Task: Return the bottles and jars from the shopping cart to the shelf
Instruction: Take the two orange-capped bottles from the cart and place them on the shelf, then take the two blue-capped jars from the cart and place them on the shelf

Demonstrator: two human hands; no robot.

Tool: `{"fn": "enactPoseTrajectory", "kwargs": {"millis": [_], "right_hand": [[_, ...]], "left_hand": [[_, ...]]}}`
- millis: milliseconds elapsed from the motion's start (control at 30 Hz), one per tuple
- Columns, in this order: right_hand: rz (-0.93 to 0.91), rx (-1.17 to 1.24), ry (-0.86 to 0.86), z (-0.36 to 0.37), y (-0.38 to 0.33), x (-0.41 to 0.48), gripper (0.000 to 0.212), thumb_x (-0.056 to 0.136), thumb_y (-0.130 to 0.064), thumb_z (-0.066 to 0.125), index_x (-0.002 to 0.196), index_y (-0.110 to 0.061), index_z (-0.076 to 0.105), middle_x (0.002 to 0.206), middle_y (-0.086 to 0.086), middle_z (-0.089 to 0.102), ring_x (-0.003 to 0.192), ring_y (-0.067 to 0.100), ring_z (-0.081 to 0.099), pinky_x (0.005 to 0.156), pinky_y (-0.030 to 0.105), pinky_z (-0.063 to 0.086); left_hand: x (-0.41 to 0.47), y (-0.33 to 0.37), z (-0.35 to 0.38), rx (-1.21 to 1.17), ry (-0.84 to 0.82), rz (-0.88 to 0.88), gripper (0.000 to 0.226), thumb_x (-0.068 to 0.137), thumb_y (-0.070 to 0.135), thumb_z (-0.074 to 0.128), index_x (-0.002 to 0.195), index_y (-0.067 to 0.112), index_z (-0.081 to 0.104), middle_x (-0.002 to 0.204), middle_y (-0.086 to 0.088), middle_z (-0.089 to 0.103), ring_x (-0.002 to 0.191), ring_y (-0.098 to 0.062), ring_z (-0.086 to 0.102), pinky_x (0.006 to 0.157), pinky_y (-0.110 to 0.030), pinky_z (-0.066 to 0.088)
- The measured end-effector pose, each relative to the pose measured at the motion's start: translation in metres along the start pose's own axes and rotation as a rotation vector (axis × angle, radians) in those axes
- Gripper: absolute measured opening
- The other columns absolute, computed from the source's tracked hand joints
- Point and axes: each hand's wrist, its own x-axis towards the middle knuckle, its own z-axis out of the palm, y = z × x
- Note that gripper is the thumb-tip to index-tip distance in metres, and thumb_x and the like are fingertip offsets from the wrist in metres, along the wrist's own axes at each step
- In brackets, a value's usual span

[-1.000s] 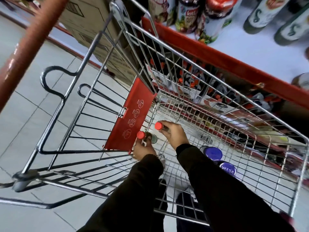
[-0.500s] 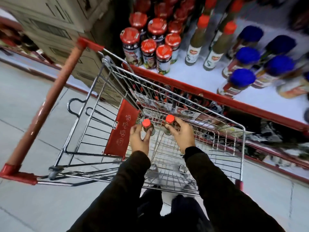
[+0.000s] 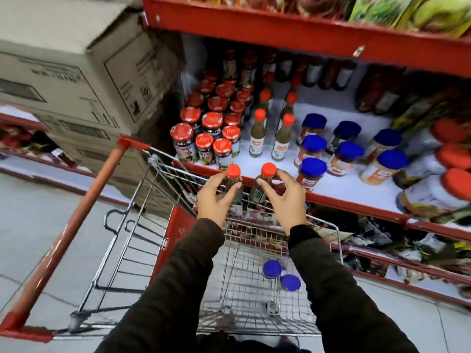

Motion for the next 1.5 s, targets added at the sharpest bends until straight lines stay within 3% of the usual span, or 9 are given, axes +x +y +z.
{"fn": "enactPoseTrajectory", "kwargs": {"millis": [200,333,467,667,833,967,1167,1300,1500], "right_hand": [[-0.028,-0.013,0.083,-0.013,-0.015,0.037,0.039,0.091,-0.046,0.071,0.122,-0.022,0.07,0.122,-0.009,0.073,0.11,0.002,0.06,0.094,0.02,0.047],[0.035,-0.05,0.078,-0.014,-0.01,0.058,0.046,0.094,-0.04,0.07,0.131,-0.014,0.066,0.131,0.0,0.071,0.123,0.018,0.062,0.107,0.035,0.049],[0.074,-0.079,0.07,-0.009,-0.003,0.069,0.039,0.094,-0.034,0.071,0.126,-0.011,0.067,0.124,0.004,0.072,0.118,0.024,0.065,0.102,0.045,0.053],[0.123,-0.083,0.071,0.002,0.005,0.073,0.028,0.095,-0.027,0.07,0.119,-0.012,0.069,0.117,0.005,0.073,0.11,0.021,0.066,0.1,0.036,0.054],[0.131,-0.14,0.052,0.009,0.004,0.076,0.027,0.099,-0.024,0.065,0.123,-0.012,0.063,0.116,0.008,0.07,0.11,0.026,0.066,0.098,0.043,0.056],[0.155,-0.155,0.014,0.012,0.008,0.068,0.039,0.1,-0.021,0.062,0.136,-0.01,0.055,0.13,0.011,0.065,0.122,0.029,0.062,0.104,0.047,0.054],[0.121,-0.131,-0.003,0.006,0.023,0.025,0.053,0.104,-0.031,0.052,0.153,-0.02,0.038,0.156,0.004,0.045,0.142,0.021,0.048,0.114,0.04,0.046],[0.115,-0.263,-0.095,0.002,0.052,-0.018,0.053,0.106,-0.038,0.046,0.155,-0.021,0.035,0.162,0.001,0.036,0.145,0.014,0.04,0.112,0.021,0.03],[0.226,-0.371,-0.301,-0.022,0.121,-0.079,0.057,0.107,-0.033,0.044,0.16,-0.02,0.028,0.169,-0.002,0.02,0.149,0.012,0.035,0.119,0.026,0.028]], "left_hand": [[0.051,0.031,0.026,0.022,-0.013,0.102,0.046,0.086,0.032,0.073,0.128,0.015,0.064,0.118,0.02,0.06,0.106,0.026,0.05,0.09,0.006,0.035],[0.077,0.032,0.041,0.067,-0.058,0.096,0.044,0.088,0.031,0.072,0.128,0.016,0.064,0.125,0.012,0.064,0.115,0.004,0.055,0.1,-0.008,0.04],[0.087,0.025,0.051,0.115,-0.085,0.07,0.042,0.089,0.027,0.071,0.127,0.013,0.065,0.128,-0.003,0.067,0.114,-0.005,0.056,0.104,-0.024,0.044],[0.09,0.015,0.06,0.158,-0.112,0.049,0.039,0.091,0.023,0.068,0.128,0.012,0.065,0.122,-0.007,0.069,0.117,-0.02,0.062,0.104,-0.033,0.047],[0.093,0.008,0.062,0.151,-0.133,0.024,0.041,0.094,0.027,0.064,0.133,0.016,0.06,0.125,-0.005,0.067,0.117,-0.017,0.061,0.092,-0.01,0.048],[0.081,0.003,0.065,0.166,-0.11,0.026,0.048,0.097,0.038,0.055,0.14,0.017,0.05,0.135,-0.006,0.061,0.128,-0.021,0.055,0.108,-0.037,0.046],[0.034,-0.014,0.068,0.19,-0.046,0.036,0.054,0.101,0.047,0.04,0.15,0.027,0.031,0.157,0.002,0.035,0.146,-0.01,0.03,0.118,-0.028,0.026],[-0.008,-0.038,0.073,0.296,-0.162,0.06,0.052,0.104,0.039,0.037,0.153,0.028,0.025,0.163,0.007,0.022,0.152,-0.01,0.017,0.12,-0.027,0.018],[-0.067,-0.076,0.092,0.394,-0.387,0.019,0.051,0.105,0.033,0.035,0.154,0.028,0.023,0.165,0.008,0.017,0.152,-0.004,0.005,0.121,-0.028,0.013]]}}
